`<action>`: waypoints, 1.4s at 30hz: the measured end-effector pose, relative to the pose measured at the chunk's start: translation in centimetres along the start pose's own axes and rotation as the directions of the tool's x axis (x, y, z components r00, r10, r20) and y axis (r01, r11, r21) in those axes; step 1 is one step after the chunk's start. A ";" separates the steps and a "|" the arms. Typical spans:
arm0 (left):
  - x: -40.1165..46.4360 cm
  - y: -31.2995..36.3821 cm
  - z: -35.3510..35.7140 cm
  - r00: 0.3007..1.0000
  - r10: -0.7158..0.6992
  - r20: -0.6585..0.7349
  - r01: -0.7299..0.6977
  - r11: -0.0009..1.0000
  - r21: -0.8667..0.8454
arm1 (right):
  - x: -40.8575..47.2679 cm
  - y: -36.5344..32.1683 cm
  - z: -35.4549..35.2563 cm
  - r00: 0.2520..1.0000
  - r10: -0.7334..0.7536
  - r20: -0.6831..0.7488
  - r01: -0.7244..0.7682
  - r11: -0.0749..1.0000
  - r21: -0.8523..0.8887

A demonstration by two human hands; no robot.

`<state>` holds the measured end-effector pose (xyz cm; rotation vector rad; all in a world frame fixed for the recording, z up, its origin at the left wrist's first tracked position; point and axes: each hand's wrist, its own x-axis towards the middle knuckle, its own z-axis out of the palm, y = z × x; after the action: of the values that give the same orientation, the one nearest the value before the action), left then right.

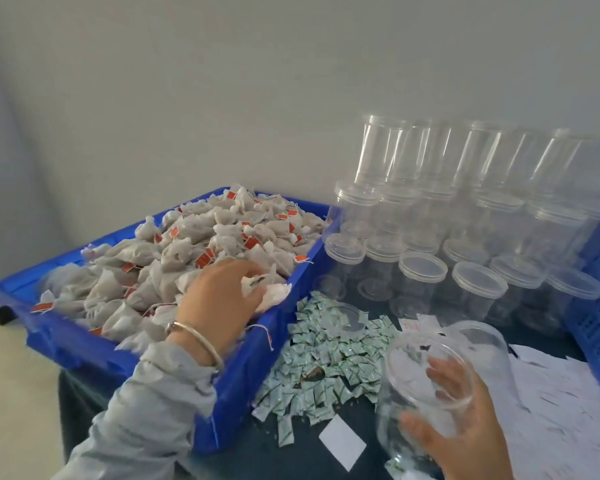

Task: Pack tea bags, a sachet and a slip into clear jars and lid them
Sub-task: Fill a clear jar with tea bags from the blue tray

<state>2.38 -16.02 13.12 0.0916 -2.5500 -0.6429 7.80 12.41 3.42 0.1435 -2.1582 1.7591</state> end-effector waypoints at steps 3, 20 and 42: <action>1.2 -1.5 1.6 0.944 -0.055 0.325 -0.001 0.985 0.172 | -0.1 -0.1 1.4 0.995 0.018 0.096 -0.023 0.998 0.053; 0.6 2.1 -0.7 0.969 -0.002 0.247 0.210 0.531 -0.821 | 0.0 -1.9 5.2 0.959 0.069 0.277 -0.054 0.997 -0.059; 2.3 -3.2 0.9 0.956 -0.122 0.267 0.066 0.976 0.207 | -0.1 -2.1 6.7 0.965 0.036 0.261 -0.033 0.999 -0.015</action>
<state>-0.20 -18.86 12.06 0.2052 -2.8932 -0.4642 7.12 5.43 4.26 0.3562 -2.3636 1.8366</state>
